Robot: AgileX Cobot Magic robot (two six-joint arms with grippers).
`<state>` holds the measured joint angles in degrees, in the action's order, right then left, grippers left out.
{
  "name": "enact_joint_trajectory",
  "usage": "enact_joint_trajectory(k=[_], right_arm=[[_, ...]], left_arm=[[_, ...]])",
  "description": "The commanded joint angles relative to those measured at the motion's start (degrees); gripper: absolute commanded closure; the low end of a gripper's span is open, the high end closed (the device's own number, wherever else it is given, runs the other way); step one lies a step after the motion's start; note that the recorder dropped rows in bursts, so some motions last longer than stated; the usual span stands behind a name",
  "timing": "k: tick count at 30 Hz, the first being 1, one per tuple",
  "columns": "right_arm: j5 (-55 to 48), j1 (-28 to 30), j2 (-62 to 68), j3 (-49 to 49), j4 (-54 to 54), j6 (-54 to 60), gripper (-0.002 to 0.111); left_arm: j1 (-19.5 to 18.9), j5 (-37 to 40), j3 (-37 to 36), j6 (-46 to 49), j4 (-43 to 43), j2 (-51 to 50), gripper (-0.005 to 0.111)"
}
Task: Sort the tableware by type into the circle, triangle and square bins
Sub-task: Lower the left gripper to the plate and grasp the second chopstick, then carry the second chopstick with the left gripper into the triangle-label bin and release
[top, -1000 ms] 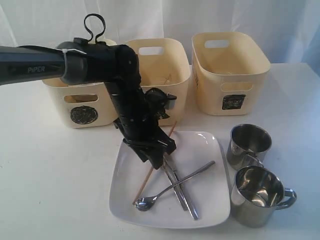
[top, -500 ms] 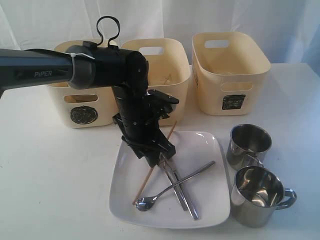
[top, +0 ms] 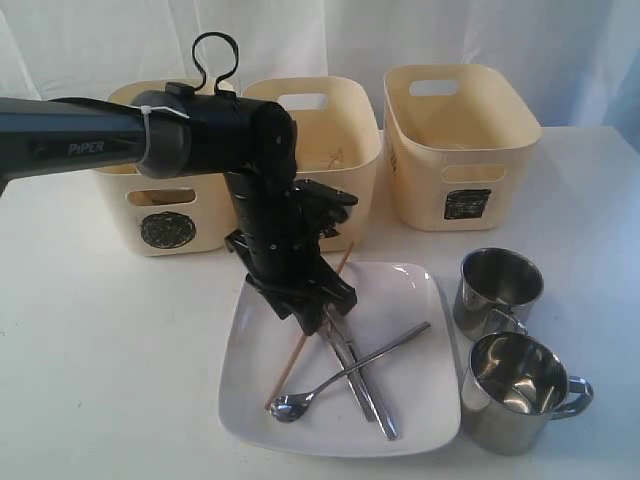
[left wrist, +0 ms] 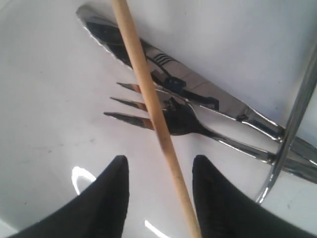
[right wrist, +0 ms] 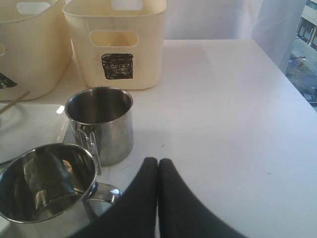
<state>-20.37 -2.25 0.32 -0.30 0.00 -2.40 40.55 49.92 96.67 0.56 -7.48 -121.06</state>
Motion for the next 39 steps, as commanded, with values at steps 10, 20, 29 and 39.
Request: enact_joint_trajectory(k=[10, 20, 29, 39], right_arm=[[0.79, -0.05, -0.32, 0.30, 0.00, 0.21, 0.108], [0.79, -0.05, -0.32, 0.30, 0.00, 0.21, 0.108], [0.79, -0.05, -0.32, 0.30, 0.00, 0.21, 0.108], [0.79, -0.05, -0.32, 0.30, 0.00, 0.21, 0.108]], left_arm=[[0.28, 2.05, -0.17, -0.96, -1.35, -2.39, 0.060], [0.28, 1.04, -0.17, -2.30, -1.35, -2.39, 0.073], [0.28, 3.02, -0.05, -3.33, -1.35, -2.39, 0.107], [0.28, 3.84, 0.07, -3.22, -1.35, 5.11, 0.107]])
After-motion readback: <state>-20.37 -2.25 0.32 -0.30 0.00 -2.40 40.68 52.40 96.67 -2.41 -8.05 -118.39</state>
